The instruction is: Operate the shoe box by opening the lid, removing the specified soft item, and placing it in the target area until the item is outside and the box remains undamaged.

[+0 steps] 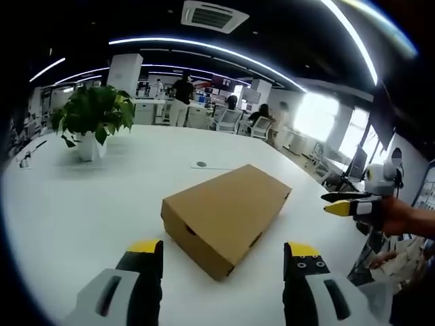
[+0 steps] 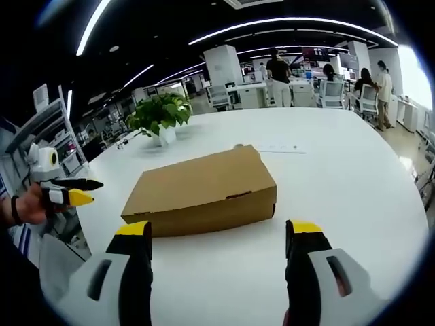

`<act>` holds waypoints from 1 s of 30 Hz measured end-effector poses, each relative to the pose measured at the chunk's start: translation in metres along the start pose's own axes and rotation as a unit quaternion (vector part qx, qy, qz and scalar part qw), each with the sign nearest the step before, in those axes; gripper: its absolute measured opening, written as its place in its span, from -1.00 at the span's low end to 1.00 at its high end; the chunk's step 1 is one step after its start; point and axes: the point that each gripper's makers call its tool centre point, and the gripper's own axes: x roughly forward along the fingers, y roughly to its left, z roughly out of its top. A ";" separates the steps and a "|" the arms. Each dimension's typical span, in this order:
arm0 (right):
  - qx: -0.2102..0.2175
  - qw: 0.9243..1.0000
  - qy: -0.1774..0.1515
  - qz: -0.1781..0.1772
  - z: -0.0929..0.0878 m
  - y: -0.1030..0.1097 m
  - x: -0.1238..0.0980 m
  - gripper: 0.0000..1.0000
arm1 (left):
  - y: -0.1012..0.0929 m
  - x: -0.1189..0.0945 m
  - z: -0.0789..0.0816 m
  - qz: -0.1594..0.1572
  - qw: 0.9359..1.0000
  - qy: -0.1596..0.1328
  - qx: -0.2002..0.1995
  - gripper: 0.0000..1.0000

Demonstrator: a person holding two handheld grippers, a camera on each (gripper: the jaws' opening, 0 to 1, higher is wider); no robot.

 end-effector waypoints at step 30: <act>0.068 0.997 0.019 0.005 0.024 -0.043 0.100 0.43 | 0.006 0.072 -0.014 -0.008 0.999 0.029 -0.027 0.46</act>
